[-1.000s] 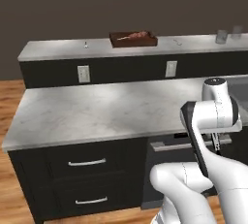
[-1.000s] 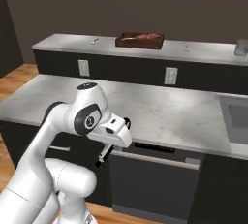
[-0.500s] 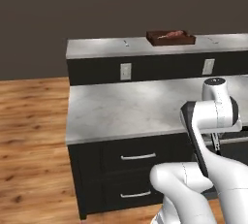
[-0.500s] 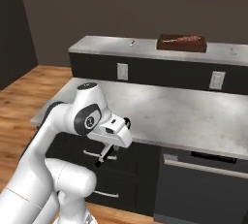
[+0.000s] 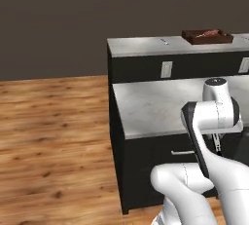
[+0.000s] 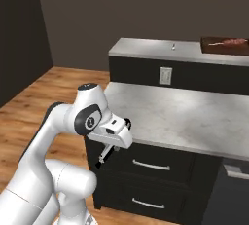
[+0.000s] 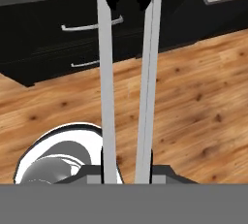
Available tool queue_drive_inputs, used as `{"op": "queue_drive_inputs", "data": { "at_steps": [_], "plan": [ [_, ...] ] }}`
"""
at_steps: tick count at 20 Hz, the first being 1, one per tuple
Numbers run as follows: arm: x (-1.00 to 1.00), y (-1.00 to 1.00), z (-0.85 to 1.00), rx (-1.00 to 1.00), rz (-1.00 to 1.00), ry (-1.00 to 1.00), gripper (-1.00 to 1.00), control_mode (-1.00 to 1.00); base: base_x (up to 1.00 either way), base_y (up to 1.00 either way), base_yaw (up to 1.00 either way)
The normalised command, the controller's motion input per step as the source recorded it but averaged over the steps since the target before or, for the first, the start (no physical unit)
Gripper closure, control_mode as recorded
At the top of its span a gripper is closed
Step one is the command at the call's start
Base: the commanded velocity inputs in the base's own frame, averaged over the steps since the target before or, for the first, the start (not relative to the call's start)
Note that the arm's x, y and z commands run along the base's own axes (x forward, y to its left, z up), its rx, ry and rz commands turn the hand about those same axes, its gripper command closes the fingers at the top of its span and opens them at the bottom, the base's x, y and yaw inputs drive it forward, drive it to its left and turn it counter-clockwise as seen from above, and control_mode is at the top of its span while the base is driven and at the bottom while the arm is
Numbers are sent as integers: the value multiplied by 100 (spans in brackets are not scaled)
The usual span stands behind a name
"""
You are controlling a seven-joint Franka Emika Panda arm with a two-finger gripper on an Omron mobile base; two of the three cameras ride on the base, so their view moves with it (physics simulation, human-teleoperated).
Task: Take the tongs from the drawer on the right and place them on the dining counter next to the tray containing the kebab skewer.
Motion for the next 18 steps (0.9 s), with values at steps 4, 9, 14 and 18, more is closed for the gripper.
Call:
{"op": "queue_drive_inputs", "data": {
  "at_steps": [4, 9, 14, 18],
  "plan": [
    [0, 0, 0, 0, 0, 0, 100, 100, 31, 90, 0],
    [0, 0, 0, 0, 0, 0, 100, 100, 36, 86, -1],
    [0, 0, 0, 0, 0, 0, 100, 100, 41, 79, -8],
    [0, 0, 0, 0, 0, 0, 100, 100, 46, 72, -14]
  ]
}}
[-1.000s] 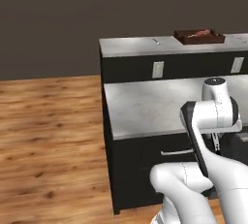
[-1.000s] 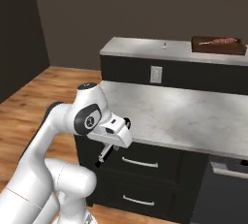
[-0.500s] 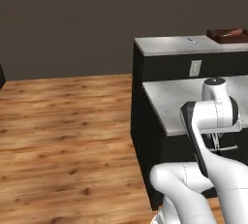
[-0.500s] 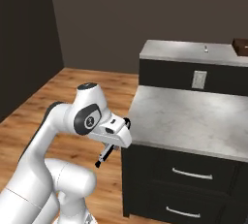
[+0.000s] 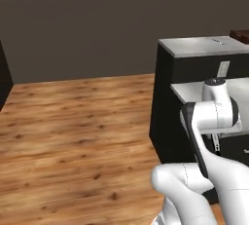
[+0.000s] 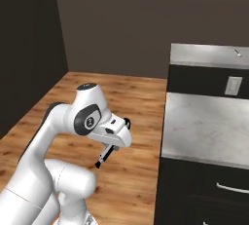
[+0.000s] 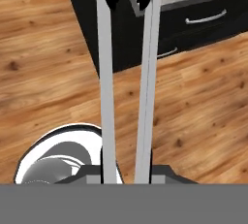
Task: Take the tongs from the drawer on the right and place them on the dining counter next to the tray containing the kebab skewer.
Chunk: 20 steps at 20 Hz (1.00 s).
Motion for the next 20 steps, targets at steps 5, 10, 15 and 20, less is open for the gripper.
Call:
{"op": "queue_drive_inputs", "data": {
  "at_steps": [5, 10, 15, 20],
  "plan": [
    [0, 0, 0, 0, 0, 0, 100, 100, 56, 59, -24],
    [0, 0, 0, 0, 0, 0, 100, 100, 61, 55, -25],
    [0, 0, 0, 0, 0, 0, 100, 100, 61, 55, -25],
    [0, 0, 0, 0, 0, 0, 100, 100, 60, 56, -24]
  ]
}}
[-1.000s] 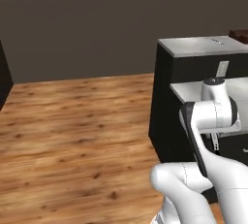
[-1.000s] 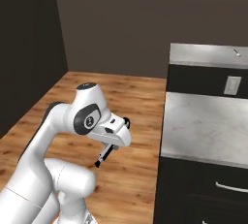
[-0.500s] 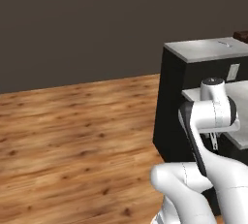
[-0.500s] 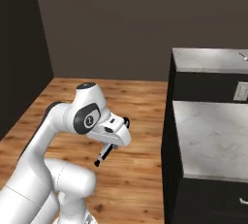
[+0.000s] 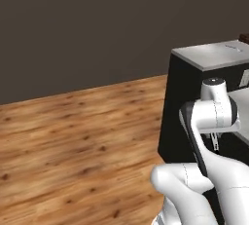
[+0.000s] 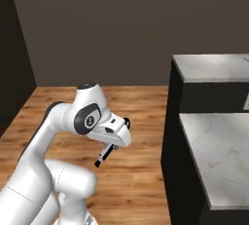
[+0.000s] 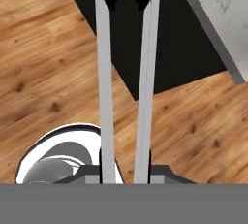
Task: Take the tongs from the drawer on the right and place them on the dining counter next to the tray containing the kebab skewer.
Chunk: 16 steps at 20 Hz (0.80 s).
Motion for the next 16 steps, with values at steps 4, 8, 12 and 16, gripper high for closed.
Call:
{"op": "queue_drive_inputs", "data": {
  "at_steps": [4, 8, 12, 16],
  "plan": [
    [0, 0, 0, 0, 0, 0, 100, 100, 61, 56, -24],
    [0, 0, 0, 0, 0, 0, 100, 100, 61, 55, -24],
    [0, 0, 0, 0, 0, 0, 100, 100, 61, 56, -24],
    [0, 0, 0, 0, 0, 0, 100, 100, 61, 56, -24]
  ]
}}
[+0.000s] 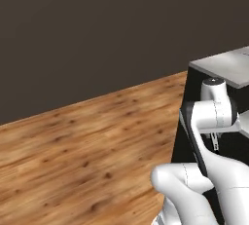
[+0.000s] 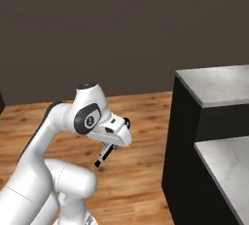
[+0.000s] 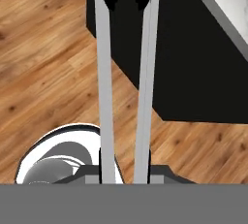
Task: Take the tongs from the drawer on the right and place them on the dining counter next to the tray containing the kebab skewer.
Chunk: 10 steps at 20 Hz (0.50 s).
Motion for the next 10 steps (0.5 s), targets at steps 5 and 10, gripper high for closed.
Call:
{"op": "queue_drive_inputs", "data": {
  "at_steps": [5, 10],
  "plan": [
    [0, 0, 0, 0, 0, 0, 100, 100, 62, 54, -23],
    [0, 0, 0, 0, 0, 0, 100, 100, 64, 52, -24]
  ]
}}
